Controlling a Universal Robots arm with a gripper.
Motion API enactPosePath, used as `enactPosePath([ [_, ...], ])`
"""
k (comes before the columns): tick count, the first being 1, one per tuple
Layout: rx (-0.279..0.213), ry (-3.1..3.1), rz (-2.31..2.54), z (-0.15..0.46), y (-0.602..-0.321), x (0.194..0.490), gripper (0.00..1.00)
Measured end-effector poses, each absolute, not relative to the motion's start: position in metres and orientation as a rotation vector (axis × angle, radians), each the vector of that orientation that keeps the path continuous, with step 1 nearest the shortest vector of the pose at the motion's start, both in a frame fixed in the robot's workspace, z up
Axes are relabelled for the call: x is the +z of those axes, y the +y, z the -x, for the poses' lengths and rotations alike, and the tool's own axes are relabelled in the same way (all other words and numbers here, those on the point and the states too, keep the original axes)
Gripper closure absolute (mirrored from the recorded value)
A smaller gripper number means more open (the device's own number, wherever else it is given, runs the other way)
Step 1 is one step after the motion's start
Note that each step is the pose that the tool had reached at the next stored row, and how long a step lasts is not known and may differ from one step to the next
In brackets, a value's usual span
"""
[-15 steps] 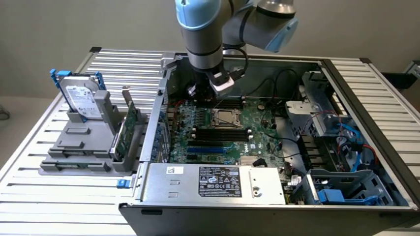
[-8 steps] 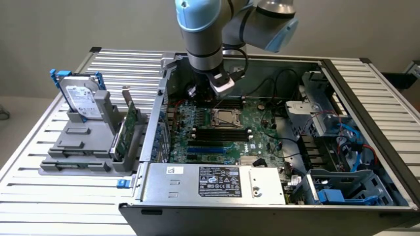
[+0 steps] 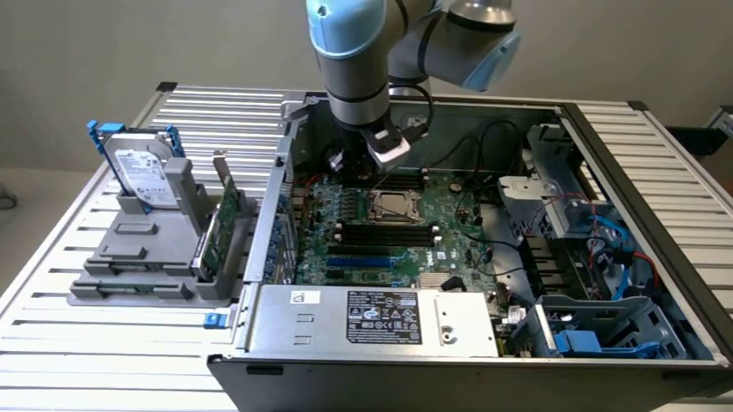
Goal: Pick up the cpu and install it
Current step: 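Install the first cpu locking lever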
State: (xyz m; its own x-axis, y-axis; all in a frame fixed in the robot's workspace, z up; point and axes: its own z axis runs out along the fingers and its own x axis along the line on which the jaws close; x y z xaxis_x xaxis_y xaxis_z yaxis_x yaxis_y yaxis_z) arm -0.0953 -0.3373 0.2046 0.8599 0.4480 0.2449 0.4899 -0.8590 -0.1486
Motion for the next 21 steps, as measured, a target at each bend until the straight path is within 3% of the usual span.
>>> enactPosePath([
  [21,-0.299,-0.751,2.820,0.0872,-0.3373,0.2003,0.89],
])
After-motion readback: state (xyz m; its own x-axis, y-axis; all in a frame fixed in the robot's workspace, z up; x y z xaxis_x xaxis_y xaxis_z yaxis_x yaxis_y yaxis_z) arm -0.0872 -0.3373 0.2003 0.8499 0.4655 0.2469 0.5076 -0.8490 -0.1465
